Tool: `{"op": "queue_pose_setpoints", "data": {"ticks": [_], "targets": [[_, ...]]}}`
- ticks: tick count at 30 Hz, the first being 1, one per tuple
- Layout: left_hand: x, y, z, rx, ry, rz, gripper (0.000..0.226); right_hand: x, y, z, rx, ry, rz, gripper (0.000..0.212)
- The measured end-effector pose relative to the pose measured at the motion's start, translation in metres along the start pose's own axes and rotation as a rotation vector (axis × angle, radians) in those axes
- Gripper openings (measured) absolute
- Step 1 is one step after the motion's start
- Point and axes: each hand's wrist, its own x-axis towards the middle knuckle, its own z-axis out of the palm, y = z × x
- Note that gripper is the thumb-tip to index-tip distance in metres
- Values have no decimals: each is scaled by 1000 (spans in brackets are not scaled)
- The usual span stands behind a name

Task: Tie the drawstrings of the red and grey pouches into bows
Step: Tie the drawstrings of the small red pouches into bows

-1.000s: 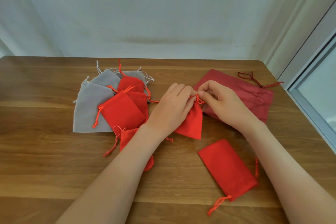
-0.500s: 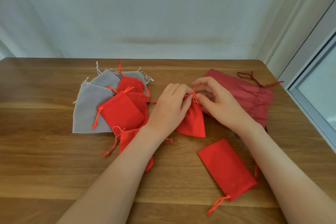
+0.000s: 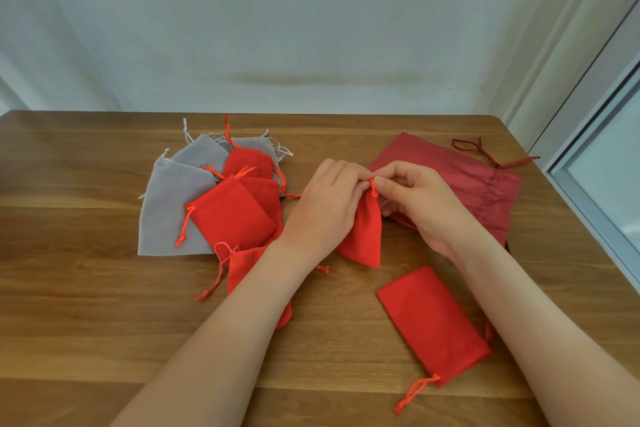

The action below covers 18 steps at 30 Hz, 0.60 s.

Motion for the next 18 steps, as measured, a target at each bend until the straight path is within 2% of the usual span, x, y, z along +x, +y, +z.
{"op": "queue_pose_setpoints", "data": {"ticks": [5, 7, 9, 11, 14, 18], "targets": [[0, 1, 1, -10, -17, -11, 15, 0, 0, 1, -72, 30, -14, 18], [1, 5, 0, -95, -7, -151, 19, -1, -1, 4, -92, 34, -42, 18], [2, 10, -3, -183, 53, -348, 35, -2, -2, 6, -67, 17, -65, 17], [2, 10, -5, -156, 148, -442, 39, -3, -4, 8, -39, 1, -88, 17], [0, 8, -4, 15, 208, -406, 29, -4, -5, 10, -17, 2, -99, 15], [-2, 10, 0, 45, 221, -367, 23, -4, -3, 11, 3, 1, -95, 15]]}}
